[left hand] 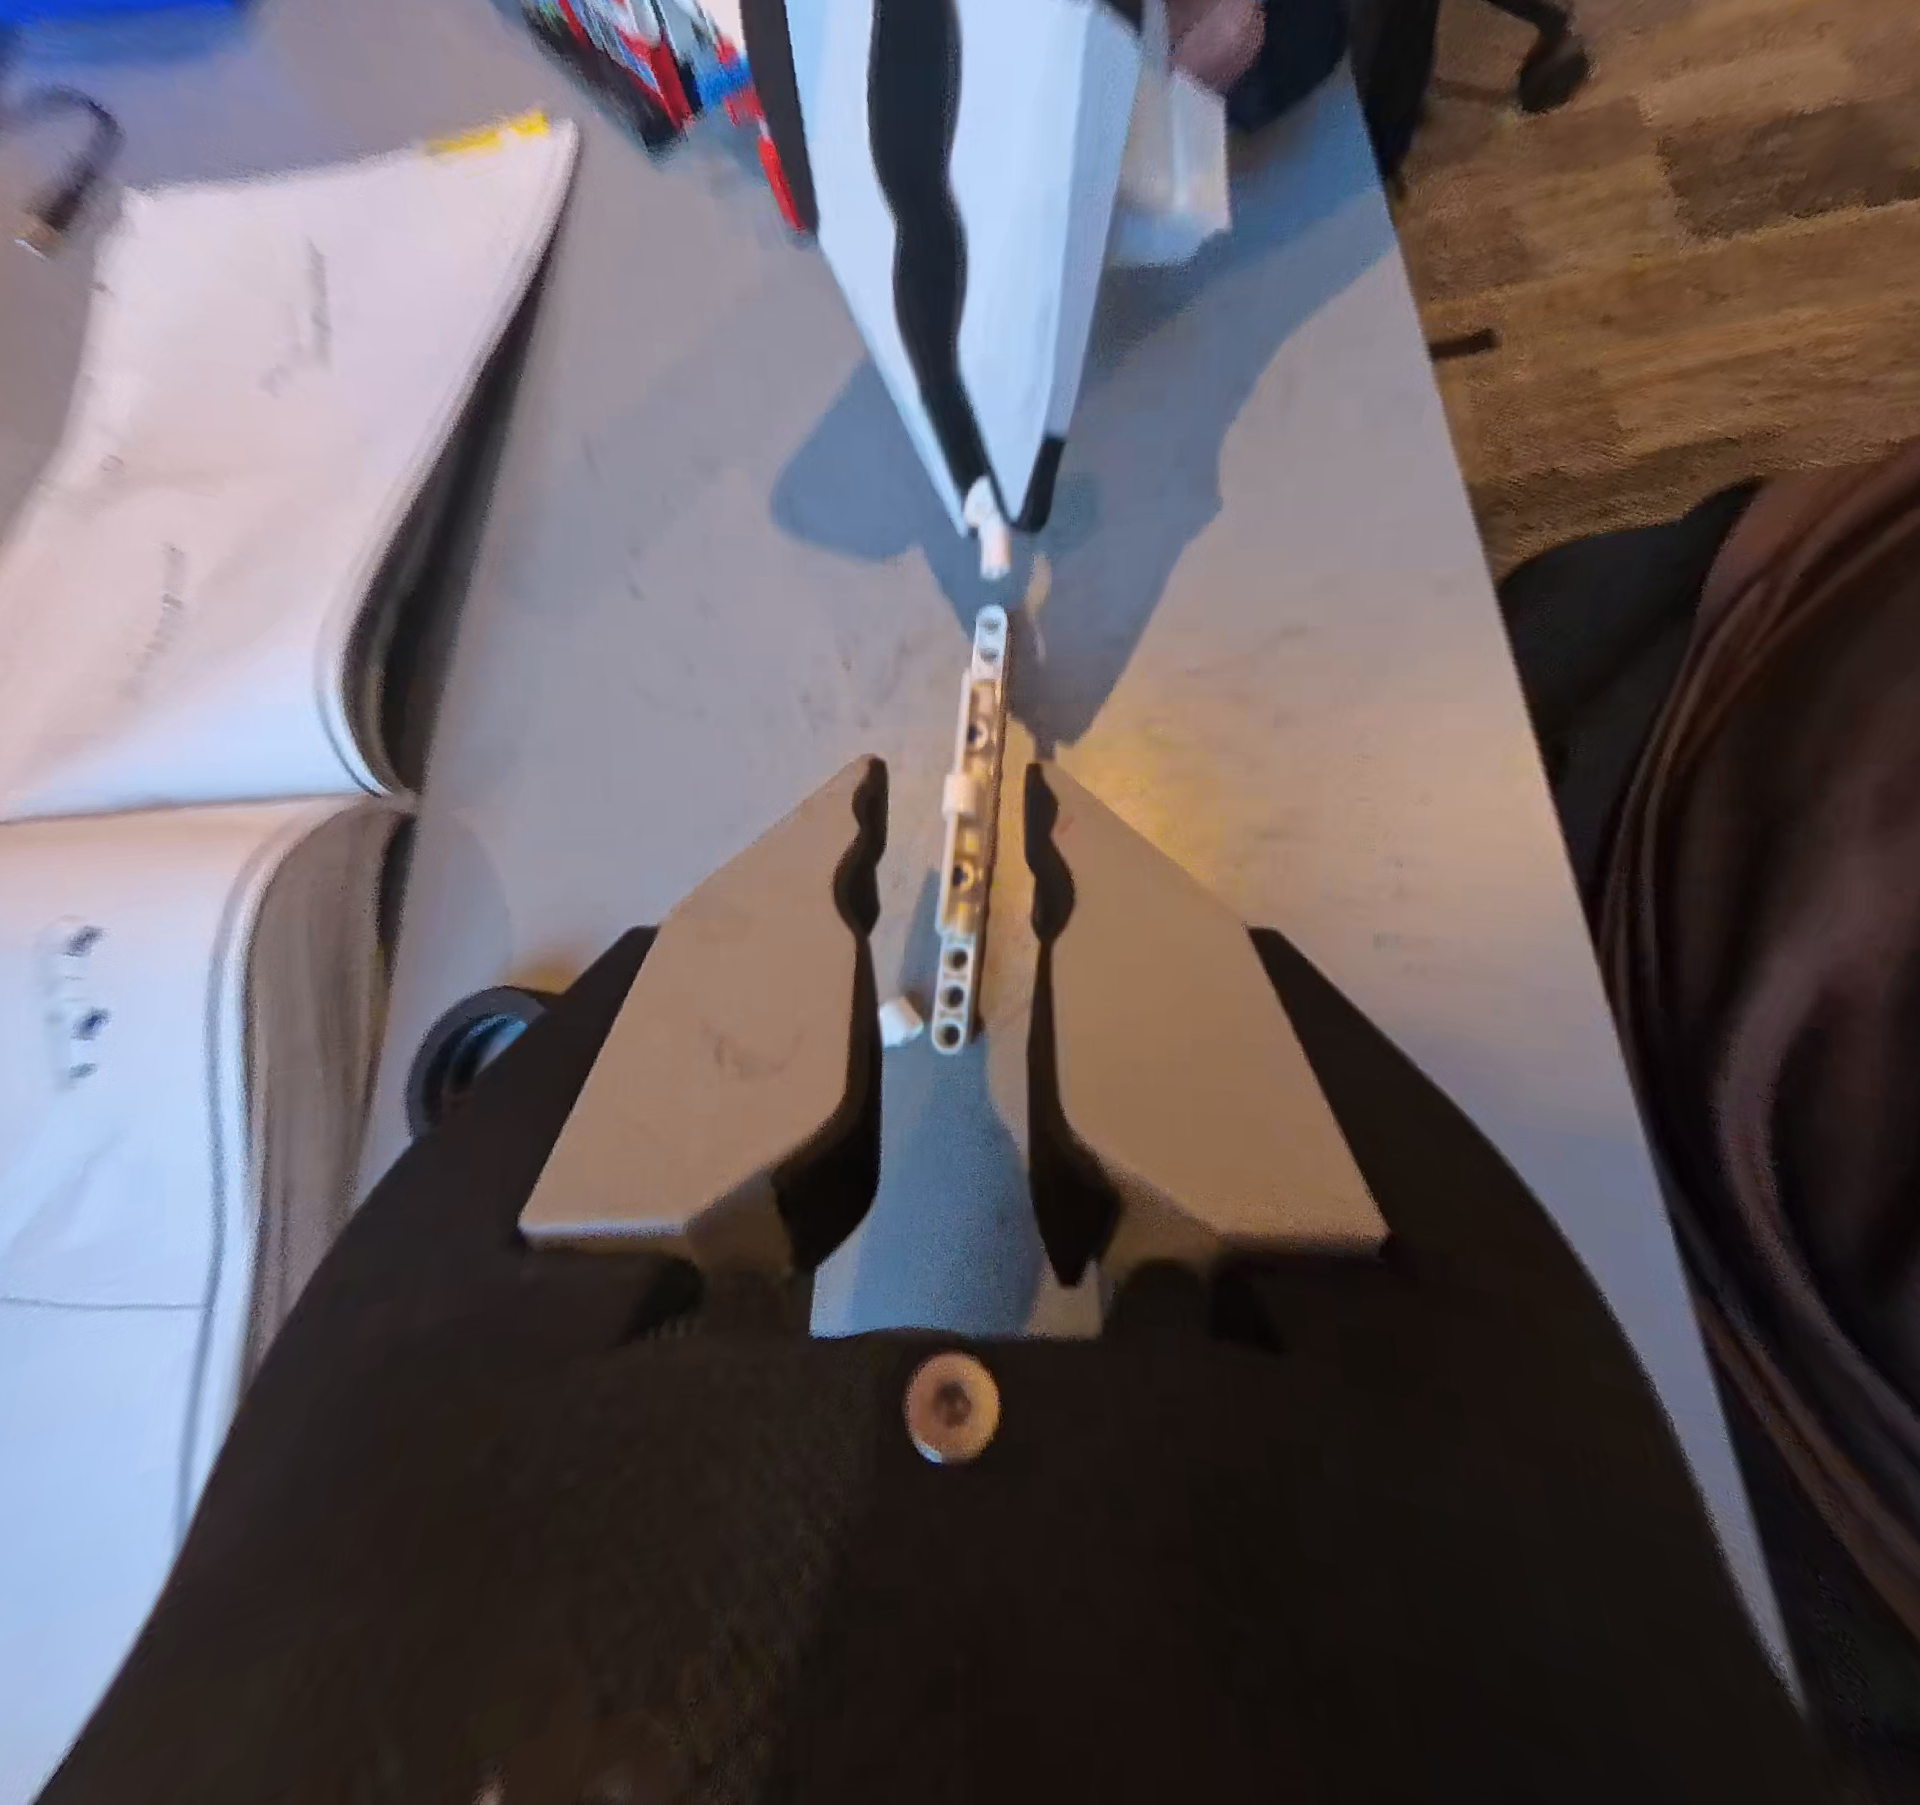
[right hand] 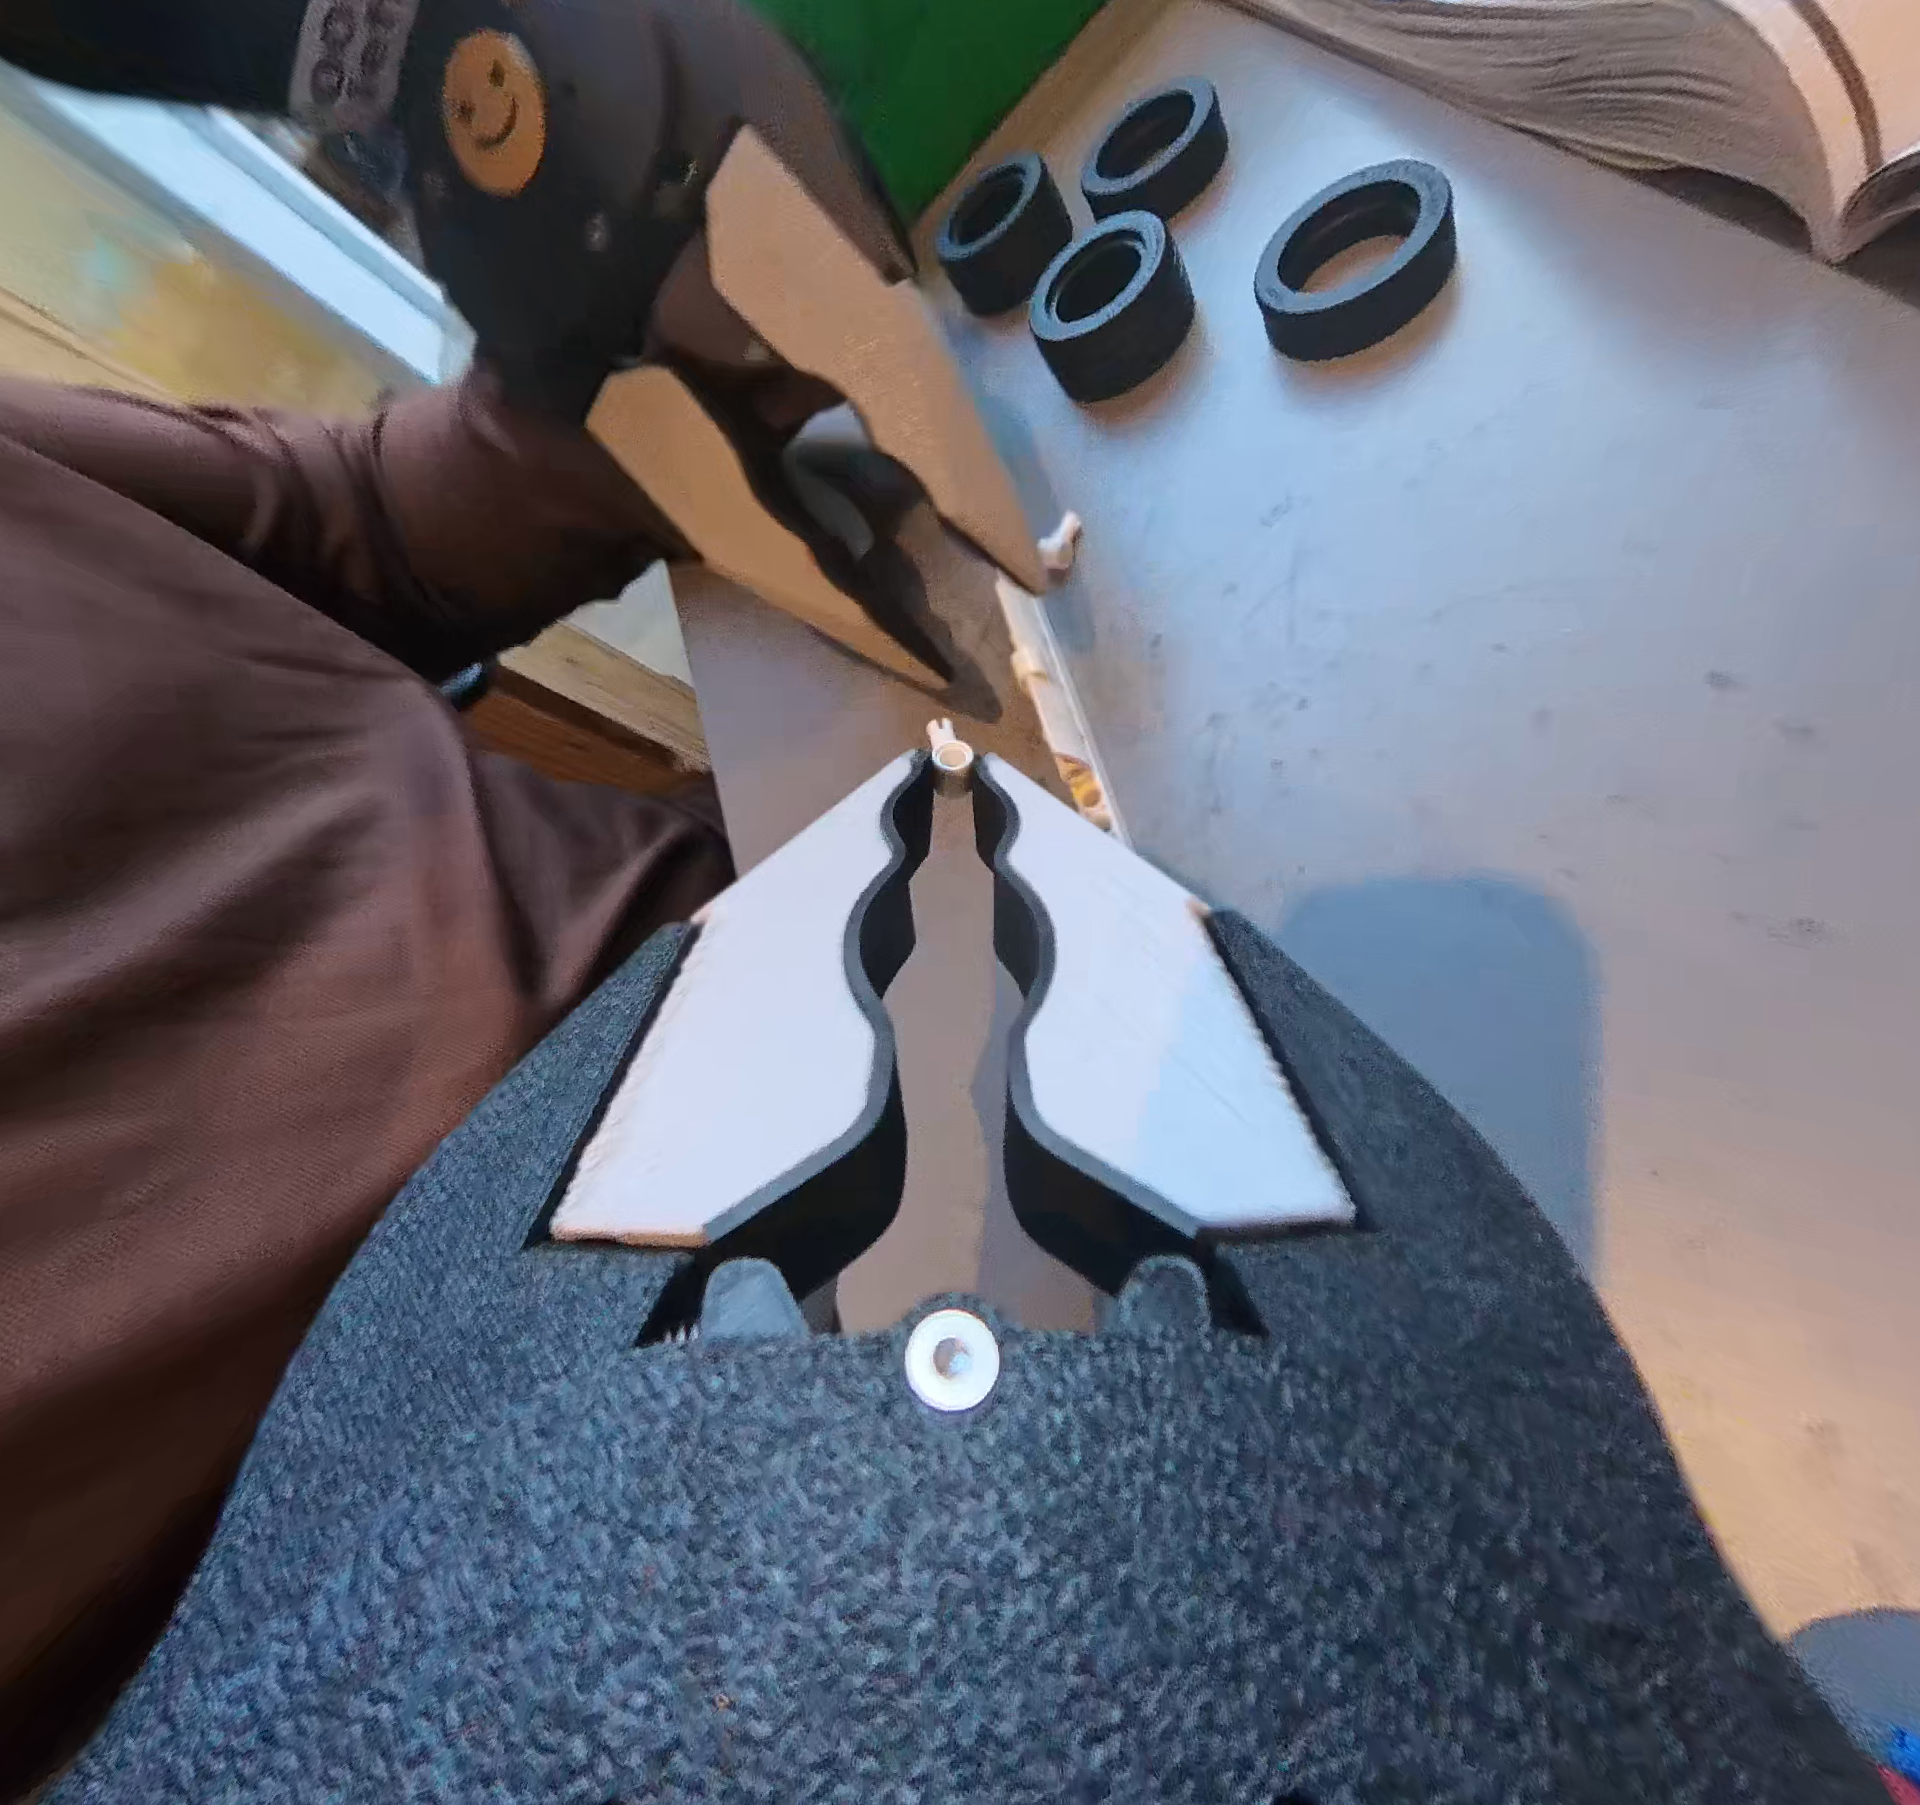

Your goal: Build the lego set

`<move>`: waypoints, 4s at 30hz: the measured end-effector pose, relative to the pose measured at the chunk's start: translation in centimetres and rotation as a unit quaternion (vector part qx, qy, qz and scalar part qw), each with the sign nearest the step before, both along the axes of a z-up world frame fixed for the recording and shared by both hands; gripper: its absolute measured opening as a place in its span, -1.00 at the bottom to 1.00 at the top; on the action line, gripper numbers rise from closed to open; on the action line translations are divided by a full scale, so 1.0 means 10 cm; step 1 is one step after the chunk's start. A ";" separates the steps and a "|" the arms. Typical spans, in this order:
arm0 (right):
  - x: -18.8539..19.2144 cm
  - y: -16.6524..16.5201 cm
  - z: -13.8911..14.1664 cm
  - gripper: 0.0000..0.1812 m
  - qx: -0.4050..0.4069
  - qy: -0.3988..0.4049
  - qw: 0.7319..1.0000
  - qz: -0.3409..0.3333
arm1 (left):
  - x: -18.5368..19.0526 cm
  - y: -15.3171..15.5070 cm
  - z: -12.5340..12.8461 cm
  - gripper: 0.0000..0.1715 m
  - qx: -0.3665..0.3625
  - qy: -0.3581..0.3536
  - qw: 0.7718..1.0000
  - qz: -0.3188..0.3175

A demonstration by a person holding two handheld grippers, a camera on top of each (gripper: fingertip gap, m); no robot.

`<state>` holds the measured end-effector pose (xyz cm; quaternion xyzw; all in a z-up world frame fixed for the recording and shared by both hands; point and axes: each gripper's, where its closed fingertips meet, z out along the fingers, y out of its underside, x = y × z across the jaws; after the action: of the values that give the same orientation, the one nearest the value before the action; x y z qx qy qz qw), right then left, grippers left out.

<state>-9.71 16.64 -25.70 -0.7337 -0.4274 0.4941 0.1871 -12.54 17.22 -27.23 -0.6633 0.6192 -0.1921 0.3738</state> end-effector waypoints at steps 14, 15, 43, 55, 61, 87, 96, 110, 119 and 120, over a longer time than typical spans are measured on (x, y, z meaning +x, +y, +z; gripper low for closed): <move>-0.16 -0.15 0.32 -0.93 -0.048 0.058 0.997 0.010 | 0.24 -0.11 0.41 -0.98 0.215 -0.023 0.975 0.047; -0.16 -0.12 0.34 -0.93 -0.046 0.067 0.997 -0.001 | 0.24 -0.07 0.42 -0.98 0.215 -0.031 0.974 0.066; -0.14 0.05 0.62 -0.94 0.104 0.192 0.973 -0.074 | 0.26 0.08 0.69 -0.98 0.299 -0.142 0.931 0.155; -0.13 0.20 0.54 -0.94 0.294 0.173 0.936 -0.091 | 0.25 0.20 0.51 -0.91 0.241 -0.151 0.946 0.153; -0.12 0.22 0.53 -0.94 0.320 0.162 0.928 -0.099 | 0.27 0.19 0.49 -0.89 0.197 -0.179 0.953 0.142; -0.03 0.28 0.59 -0.93 0.302 0.186 0.927 -0.124 | 0.09 0.22 0.42 -0.80 0.115 -0.196 0.956 0.185; 0.07 0.17 0.29 -0.93 0.307 0.088 0.946 -0.044 | 0.11 0.05 0.22 -0.77 -0.025 -0.164 0.982 0.089; -0.05 0.00 0.35 -0.94 0.293 0.114 0.949 -0.002 | 0.40 -0.04 0.27 -0.99 -0.030 -0.167 0.985 0.026; -0.11 -0.04 0.37 -0.94 0.320 0.096 0.942 0.009 | 0.36 -0.07 0.33 -0.98 -0.014 -0.180 0.983 0.019; -0.11 -0.04 0.37 -0.93 0.325 0.091 0.941 0.012 | 0.36 -0.07 0.33 -0.99 -0.005 -0.176 0.984 0.018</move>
<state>-10.83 16.22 -22.04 -0.5796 -0.5544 0.3950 0.4479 -8.99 16.50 -23.94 -0.6319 0.5310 -0.3026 0.4766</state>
